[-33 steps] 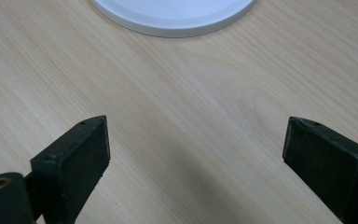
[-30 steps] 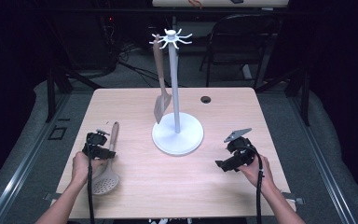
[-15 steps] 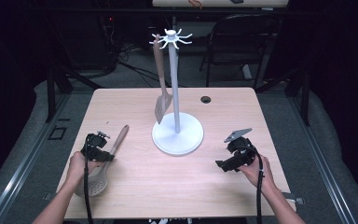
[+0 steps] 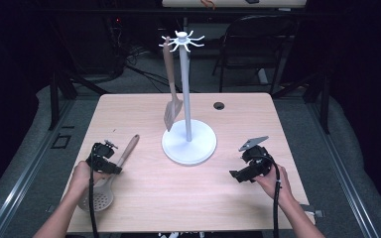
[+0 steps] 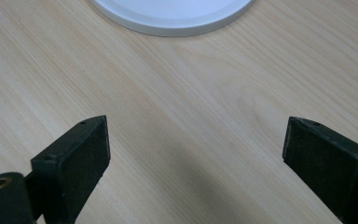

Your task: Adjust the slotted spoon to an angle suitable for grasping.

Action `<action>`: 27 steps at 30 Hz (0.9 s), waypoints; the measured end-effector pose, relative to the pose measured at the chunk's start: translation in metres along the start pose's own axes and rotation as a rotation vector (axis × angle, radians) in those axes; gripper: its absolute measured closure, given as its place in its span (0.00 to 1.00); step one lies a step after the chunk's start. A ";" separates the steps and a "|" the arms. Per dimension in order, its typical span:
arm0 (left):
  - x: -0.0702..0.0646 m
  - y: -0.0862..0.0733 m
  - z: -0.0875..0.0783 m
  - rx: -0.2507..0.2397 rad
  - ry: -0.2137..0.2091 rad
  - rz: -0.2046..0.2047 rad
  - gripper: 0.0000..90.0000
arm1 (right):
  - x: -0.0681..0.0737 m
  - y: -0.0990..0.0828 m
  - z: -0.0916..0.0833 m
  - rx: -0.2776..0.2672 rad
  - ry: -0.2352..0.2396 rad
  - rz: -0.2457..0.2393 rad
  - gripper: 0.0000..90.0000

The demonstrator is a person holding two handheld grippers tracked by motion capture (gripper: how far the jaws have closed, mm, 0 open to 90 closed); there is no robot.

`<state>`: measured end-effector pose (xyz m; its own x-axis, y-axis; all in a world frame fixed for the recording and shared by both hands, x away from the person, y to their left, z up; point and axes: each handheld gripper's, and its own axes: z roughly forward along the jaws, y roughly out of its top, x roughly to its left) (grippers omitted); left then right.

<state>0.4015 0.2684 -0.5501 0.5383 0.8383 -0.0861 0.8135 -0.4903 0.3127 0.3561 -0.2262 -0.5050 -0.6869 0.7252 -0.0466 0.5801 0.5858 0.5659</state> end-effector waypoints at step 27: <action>-0.006 0.034 0.008 0.092 0.109 0.016 0.76 | 0.000 0.000 0.002 0.001 0.005 0.007 0.08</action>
<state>0.4283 0.2450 -0.5464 0.5285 0.8486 0.0227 0.8245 -0.5194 0.2245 0.3571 -0.2257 -0.5061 -0.6848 0.7277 -0.0388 0.5853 0.5809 0.5657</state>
